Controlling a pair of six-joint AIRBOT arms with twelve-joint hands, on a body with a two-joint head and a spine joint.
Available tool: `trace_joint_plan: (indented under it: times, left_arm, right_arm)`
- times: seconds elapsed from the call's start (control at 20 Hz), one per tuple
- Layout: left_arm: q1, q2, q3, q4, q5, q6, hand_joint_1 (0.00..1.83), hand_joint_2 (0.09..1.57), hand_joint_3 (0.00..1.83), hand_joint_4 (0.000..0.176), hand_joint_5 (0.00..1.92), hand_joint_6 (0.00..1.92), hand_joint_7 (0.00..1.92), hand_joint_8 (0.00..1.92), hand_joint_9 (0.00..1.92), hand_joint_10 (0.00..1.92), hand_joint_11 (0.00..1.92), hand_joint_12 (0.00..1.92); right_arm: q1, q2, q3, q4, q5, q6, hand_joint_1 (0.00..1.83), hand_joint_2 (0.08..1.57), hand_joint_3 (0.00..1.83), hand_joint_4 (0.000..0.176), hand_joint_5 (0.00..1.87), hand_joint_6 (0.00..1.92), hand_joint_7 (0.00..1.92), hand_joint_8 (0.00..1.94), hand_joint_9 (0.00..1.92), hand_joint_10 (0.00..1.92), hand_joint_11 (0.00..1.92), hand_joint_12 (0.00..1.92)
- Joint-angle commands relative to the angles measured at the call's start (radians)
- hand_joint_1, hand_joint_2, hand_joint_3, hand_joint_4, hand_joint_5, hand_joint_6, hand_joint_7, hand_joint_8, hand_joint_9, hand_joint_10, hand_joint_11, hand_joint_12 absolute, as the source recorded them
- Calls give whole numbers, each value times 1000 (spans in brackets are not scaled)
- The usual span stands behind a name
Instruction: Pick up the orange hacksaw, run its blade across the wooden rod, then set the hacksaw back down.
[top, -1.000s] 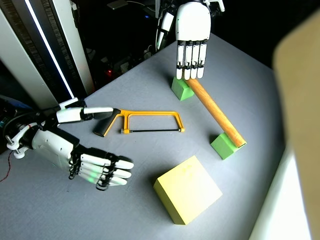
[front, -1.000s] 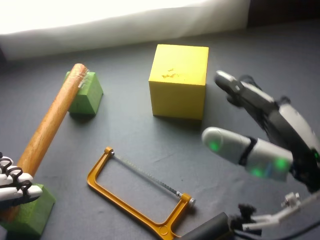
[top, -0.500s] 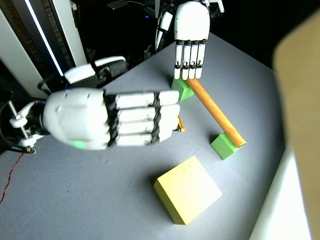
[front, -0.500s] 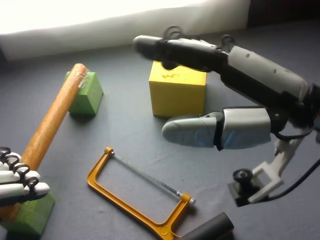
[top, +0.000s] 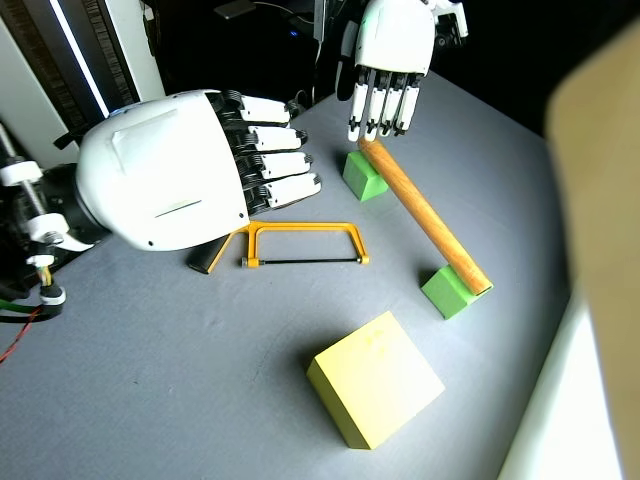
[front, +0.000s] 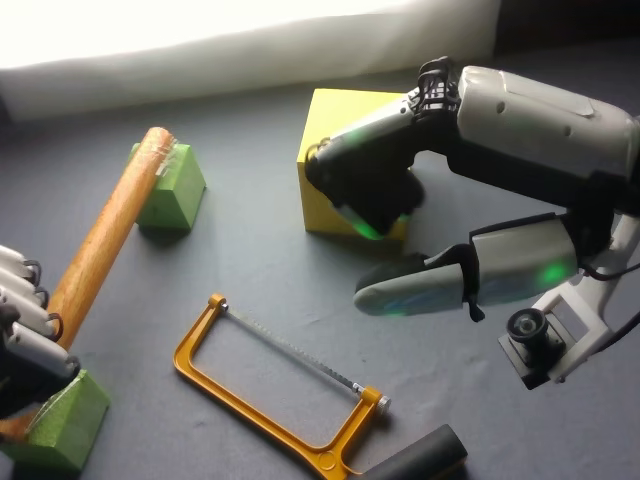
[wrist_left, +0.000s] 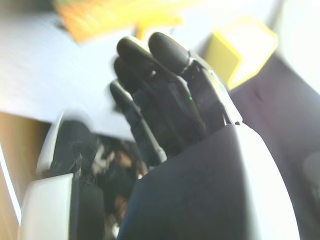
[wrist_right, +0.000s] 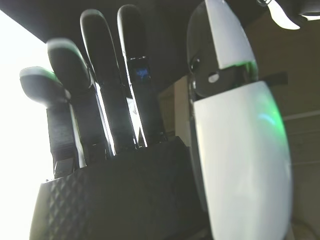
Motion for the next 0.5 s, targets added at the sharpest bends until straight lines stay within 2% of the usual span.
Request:
trace_joint_plan:
  times: [0.0, 0.05, 0.1, 0.15, 0.2, 0.3, 0.4, 0.45]
  left_arm:
    - [-20, -11, 24, -48, -151, 5, 892, 1281, 6, 105, 684, 1498, 738, 1598, 673, 1762, 593, 1910]
    - [-20, -16, 33, -48, -172, 5, 953, 1277, 2, 9, 701, 1492, 807, 1737, 761, 1880, 711, 1919]
    - [-13, -22, 46, -48, -214, -8, 966, 1273, 0, 0, 812, 1698, 851, 1861, 843, 1913, 802, 1921]
    - [-9, -27, 55, -48, -242, -21, 1001, 1256, 0, 0, 926, 1861, 958, 1909, 962, 1919, 934, 1921]
    - [-2, -32, 66, -48, -275, -29, 1030, 1221, 0, 0, 1050, 1909, 1076, 1919, 1080, 1921, 1076, 1921]
    - [0, -37, 88, -53, -318, -30, 971, 1226, 0, 0, 1260, 1921, 1275, 1921, 1314, 1921, 1351, 1921]
    - [6, -39, 104, -84, -336, -30, 981, 1195, 0, 0, 1344, 1921, 1384, 1921, 1424, 1921, 1482, 1921]
    - [11, -39, 110, -96, -342, -30, 974, 1181, 0, 0, 1359, 1921, 1422, 1921, 1451, 1921, 1515, 1921]
  right_arm:
    - [10, 2, 7, -1, 120, 11, 830, 1079, 0, 0, 964, 1919, 1003, 1940, 1171, 1920, 1259, 1921]
    - [14, 1, 13, -30, 122, 23, 868, 1082, 0, 0, 1044, 1921, 1110, 1941, 1279, 1921, 1404, 1921]
    - [23, -1, 27, -86, 123, 53, 893, 1074, 0, 0, 1093, 1921, 1170, 1941, 1339, 1921, 1486, 1921]
    - [29, -1, 31, -103, 124, 55, 865, 1110, 7, 0, 1179, 1921, 1273, 1941, 1422, 1921, 1585, 1921]
    - [34, -1, 34, -119, 124, 54, 837, 1158, 16, 0, 1207, 1921, 1334, 1941, 1491, 1921, 1653, 1921]
    - [42, -1, 37, -139, 128, 30, 777, 1229, 22, 0, 1210, 1921, 1373, 1941, 1536, 1921, 1693, 1921]
    - [48, -1, 38, -152, 132, 11, 740, 1282, 13, 0, 1181, 1921, 1363, 1941, 1528, 1921, 1720, 1921]
    - [51, -2, 38, -158, 133, 11, 782, 1275, 4, 0, 1167, 1921, 1347, 1941, 1514, 1921, 1709, 1921]
